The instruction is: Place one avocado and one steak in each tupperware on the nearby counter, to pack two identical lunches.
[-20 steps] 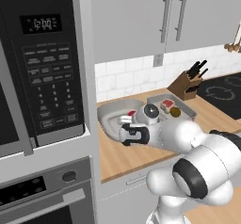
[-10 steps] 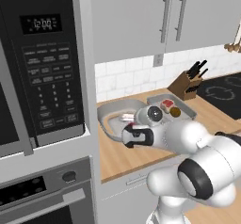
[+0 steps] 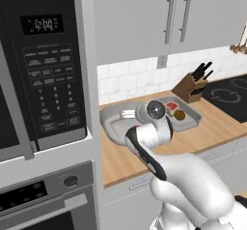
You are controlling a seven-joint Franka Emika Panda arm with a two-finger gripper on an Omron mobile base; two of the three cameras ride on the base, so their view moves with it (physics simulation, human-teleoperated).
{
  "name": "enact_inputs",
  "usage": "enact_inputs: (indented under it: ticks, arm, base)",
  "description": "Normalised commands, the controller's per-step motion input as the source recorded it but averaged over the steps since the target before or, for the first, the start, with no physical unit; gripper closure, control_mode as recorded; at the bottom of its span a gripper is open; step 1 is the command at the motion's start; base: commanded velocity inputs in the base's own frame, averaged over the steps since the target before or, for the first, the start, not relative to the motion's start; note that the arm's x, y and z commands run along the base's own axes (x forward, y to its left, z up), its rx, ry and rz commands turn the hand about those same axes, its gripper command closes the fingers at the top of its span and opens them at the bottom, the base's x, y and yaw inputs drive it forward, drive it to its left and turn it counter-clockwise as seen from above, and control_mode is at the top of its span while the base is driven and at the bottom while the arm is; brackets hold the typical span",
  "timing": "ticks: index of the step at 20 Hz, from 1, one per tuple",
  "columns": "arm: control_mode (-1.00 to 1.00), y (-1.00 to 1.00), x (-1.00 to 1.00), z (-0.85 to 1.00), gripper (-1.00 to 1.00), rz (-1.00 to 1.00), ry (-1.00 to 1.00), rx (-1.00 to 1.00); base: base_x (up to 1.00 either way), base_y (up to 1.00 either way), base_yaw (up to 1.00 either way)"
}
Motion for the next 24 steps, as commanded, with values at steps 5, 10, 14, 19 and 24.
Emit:
enact_inputs:
  ticks: [5,10,14,19,24]
  arm:
    - [-1.0,-0.33,-1.0,1.0,-1.0,0.0,0.1,0.0]
    - [-1.0,-0.48,-1.0,0.75,-1.0,0.0,0.21,0.0]
    - [1.0,-0.23,-0.75,-0.05,-1.0,0.0,0.04,-0.01]
    - [1.0,0.0,0.0,0.0,-1.0,0.0,0.0,0.0]
    - [1.0,0.0,0.0,0.0,-1.0,0.0,0.0,0.0]
  base:
    - [0.0,0.0,0.0]
    - [0.0,0.0,0.0]
    - [-0.25,-0.06,0.0]
    - [-1.0,-0.09,0.02]
    - [-1.0,0.02,0.12]
